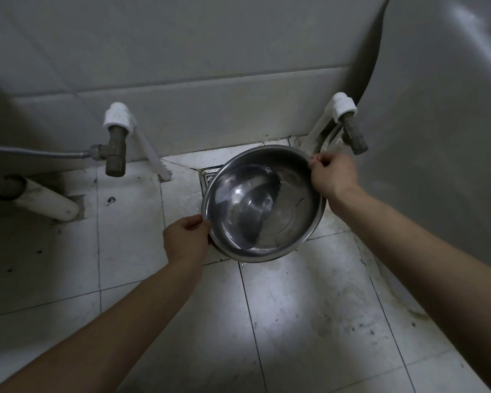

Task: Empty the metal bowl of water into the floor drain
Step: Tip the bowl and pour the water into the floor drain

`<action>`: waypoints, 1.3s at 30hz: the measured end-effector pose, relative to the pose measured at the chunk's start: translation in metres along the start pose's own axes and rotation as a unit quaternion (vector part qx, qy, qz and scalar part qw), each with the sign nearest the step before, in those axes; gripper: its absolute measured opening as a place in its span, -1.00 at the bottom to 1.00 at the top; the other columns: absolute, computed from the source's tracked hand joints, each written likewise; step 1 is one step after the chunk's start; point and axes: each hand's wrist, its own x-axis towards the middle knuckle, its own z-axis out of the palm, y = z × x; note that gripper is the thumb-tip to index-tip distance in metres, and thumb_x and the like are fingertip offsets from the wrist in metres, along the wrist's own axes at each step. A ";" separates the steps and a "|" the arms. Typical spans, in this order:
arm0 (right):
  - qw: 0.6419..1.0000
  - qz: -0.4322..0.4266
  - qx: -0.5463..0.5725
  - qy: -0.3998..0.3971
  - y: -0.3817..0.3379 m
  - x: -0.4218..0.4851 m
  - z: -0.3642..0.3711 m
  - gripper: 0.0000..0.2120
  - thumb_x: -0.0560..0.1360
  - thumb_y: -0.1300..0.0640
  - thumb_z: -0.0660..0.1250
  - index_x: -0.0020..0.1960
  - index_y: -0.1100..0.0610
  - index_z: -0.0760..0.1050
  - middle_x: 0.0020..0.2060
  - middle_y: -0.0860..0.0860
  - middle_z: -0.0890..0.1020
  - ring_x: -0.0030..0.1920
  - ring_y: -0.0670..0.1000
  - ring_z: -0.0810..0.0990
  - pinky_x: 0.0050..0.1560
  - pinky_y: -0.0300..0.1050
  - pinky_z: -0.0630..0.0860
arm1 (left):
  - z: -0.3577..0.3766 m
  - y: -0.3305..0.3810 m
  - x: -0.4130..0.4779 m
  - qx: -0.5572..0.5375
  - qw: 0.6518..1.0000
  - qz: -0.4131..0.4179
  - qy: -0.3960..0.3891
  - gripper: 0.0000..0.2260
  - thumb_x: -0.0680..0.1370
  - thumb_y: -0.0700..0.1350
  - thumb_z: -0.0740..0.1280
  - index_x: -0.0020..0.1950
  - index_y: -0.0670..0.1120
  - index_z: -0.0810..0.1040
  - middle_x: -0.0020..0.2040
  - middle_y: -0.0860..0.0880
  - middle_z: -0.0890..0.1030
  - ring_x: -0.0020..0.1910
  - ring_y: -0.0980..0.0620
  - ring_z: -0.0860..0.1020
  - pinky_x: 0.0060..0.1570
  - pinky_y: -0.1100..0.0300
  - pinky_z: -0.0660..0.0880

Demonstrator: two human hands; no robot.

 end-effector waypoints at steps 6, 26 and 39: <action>1.000 0.000 0.002 0.001 -0.002 -0.001 0.000 -0.78 0.65 0.13 0.27 0.12 0.16 0.68 0.07 0.12 0.69 0.16 0.14 0.62 0.30 0.10 0.56 | 0.001 -0.002 -0.003 -0.004 1.000 -0.017 -0.007 -0.70 0.51 -0.22 0.50 0.24 -0.18 0.64 0.02 -0.09 0.70 -0.03 -0.10 0.70 0.13 -0.03 0.64; 1.000 -0.014 0.004 0.008 -0.014 -0.003 0.002 -0.82 0.63 0.13 0.30 -0.02 0.13 0.67 -0.02 0.12 0.70 0.08 0.14 0.65 0.21 0.14 0.62 | 0.002 -0.005 -0.004 0.005 0.999 -0.042 -0.023 -0.75 0.51 -0.24 0.50 0.19 -0.19 0.67 -0.02 -0.11 0.72 -0.06 -0.11 0.71 0.10 -0.01 0.65; 1.000 -0.025 0.002 0.009 -0.019 -0.008 0.001 -0.84 0.64 0.14 0.29 -0.04 0.07 0.64 -0.05 0.06 0.65 0.02 0.08 0.62 0.19 0.11 0.63 | 0.003 -0.006 -0.002 -0.012 0.998 -0.054 -0.022 -0.72 0.51 -0.24 0.51 0.21 -0.20 0.66 -0.01 -0.12 0.71 -0.05 -0.11 0.70 0.12 -0.03 0.65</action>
